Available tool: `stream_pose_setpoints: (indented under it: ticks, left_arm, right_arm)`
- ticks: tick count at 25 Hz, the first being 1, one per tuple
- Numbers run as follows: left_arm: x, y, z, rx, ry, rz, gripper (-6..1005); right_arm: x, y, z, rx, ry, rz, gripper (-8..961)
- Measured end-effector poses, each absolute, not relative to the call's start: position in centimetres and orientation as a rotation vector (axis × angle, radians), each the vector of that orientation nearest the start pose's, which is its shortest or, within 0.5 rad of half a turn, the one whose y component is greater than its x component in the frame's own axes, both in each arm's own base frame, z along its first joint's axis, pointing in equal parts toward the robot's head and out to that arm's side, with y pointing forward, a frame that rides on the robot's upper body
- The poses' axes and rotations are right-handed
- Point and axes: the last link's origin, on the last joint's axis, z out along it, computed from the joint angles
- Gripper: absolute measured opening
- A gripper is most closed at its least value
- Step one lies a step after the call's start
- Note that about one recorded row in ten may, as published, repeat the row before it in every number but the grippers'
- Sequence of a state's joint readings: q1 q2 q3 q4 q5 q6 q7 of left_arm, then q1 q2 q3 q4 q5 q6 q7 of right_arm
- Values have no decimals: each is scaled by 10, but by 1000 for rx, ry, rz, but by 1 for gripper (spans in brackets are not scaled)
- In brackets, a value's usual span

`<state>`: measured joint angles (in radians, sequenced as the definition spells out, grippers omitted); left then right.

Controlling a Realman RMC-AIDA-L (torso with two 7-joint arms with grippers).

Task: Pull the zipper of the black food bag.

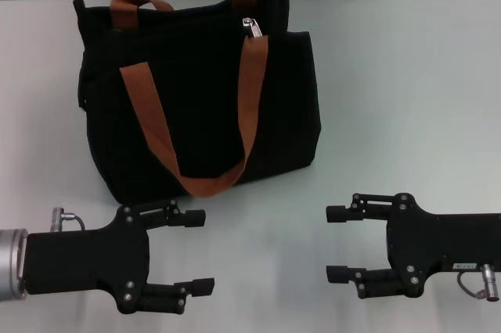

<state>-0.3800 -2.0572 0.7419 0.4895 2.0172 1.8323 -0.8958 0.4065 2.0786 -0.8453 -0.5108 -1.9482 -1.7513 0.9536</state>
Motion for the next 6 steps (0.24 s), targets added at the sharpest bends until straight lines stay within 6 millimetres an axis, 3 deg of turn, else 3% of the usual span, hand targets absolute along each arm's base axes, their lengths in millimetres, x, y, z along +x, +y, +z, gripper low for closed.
stream_pose_setpoints:
  ticks: [6]
  left_arm:
    - [-289, 235, -21, -2921, -224, -904, 838]
  right_arm:
    - [276, 250, -35, -2946, 234, 859, 748]
